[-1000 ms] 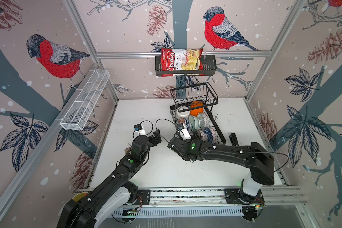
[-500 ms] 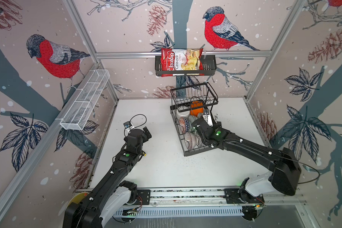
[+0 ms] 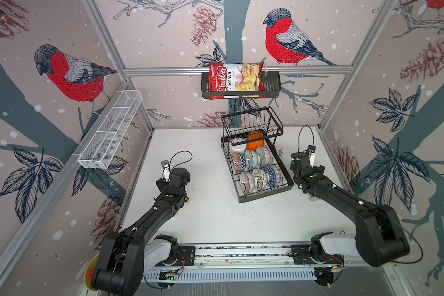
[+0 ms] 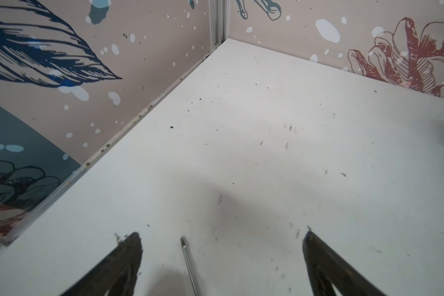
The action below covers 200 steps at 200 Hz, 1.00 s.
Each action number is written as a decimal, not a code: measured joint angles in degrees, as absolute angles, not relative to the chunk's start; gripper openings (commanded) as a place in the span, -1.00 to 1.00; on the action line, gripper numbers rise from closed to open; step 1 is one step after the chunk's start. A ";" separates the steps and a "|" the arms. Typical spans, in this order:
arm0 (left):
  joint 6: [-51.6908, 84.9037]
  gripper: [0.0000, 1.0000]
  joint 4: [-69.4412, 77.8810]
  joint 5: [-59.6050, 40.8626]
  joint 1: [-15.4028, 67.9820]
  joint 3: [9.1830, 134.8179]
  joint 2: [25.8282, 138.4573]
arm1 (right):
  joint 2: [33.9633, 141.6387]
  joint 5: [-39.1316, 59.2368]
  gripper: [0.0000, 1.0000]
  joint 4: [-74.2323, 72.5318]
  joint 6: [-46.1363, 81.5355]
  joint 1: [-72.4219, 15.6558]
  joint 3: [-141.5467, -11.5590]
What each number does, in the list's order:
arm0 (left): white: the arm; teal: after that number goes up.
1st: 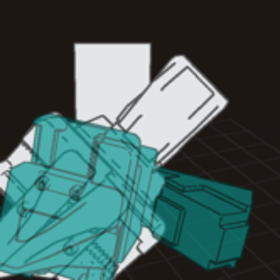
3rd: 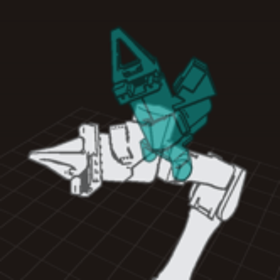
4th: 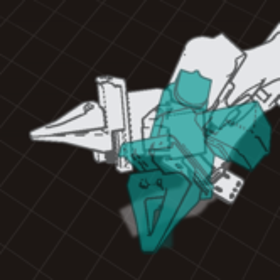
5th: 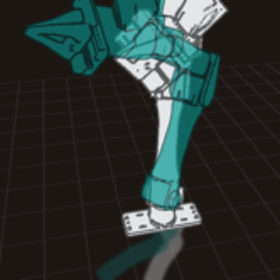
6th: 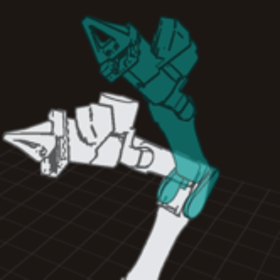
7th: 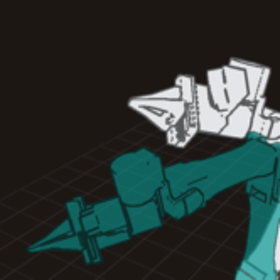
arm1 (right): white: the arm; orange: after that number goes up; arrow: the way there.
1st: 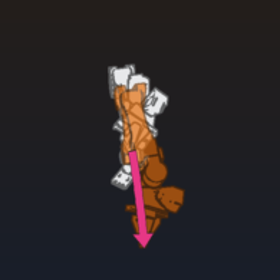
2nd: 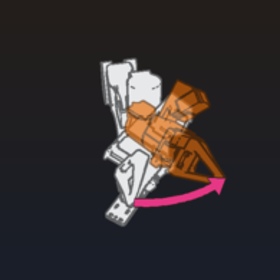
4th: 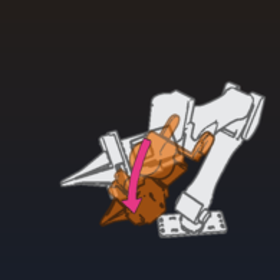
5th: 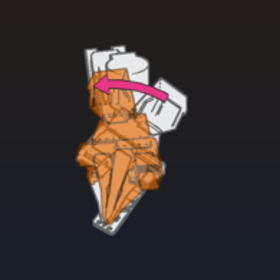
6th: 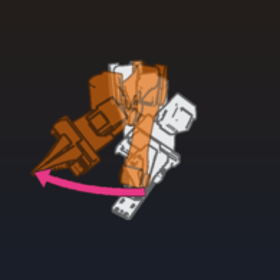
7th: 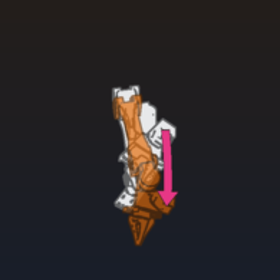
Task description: Load the bowls into the dish rack
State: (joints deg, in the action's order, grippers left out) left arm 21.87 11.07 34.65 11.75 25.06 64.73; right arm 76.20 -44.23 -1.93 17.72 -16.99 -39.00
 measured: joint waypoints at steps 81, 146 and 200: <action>9.65 0.93 43.53 29.78 7.66 11.60 69.12 | 81.52 -34.85 0.99 -37.58 10.39 -7.40 -24.60; 4.21 0.93 66.74 23.68 4.16 10.46 82.48 | 85.12 -28.12 0.99 -56.18 7.38 -5.63 -17.74; 3.18 0.95 73.91 19.46 3.18 12.03 88.97 | 85.41 -23.14 0.99 -58.17 6.24 -3.64 -18.79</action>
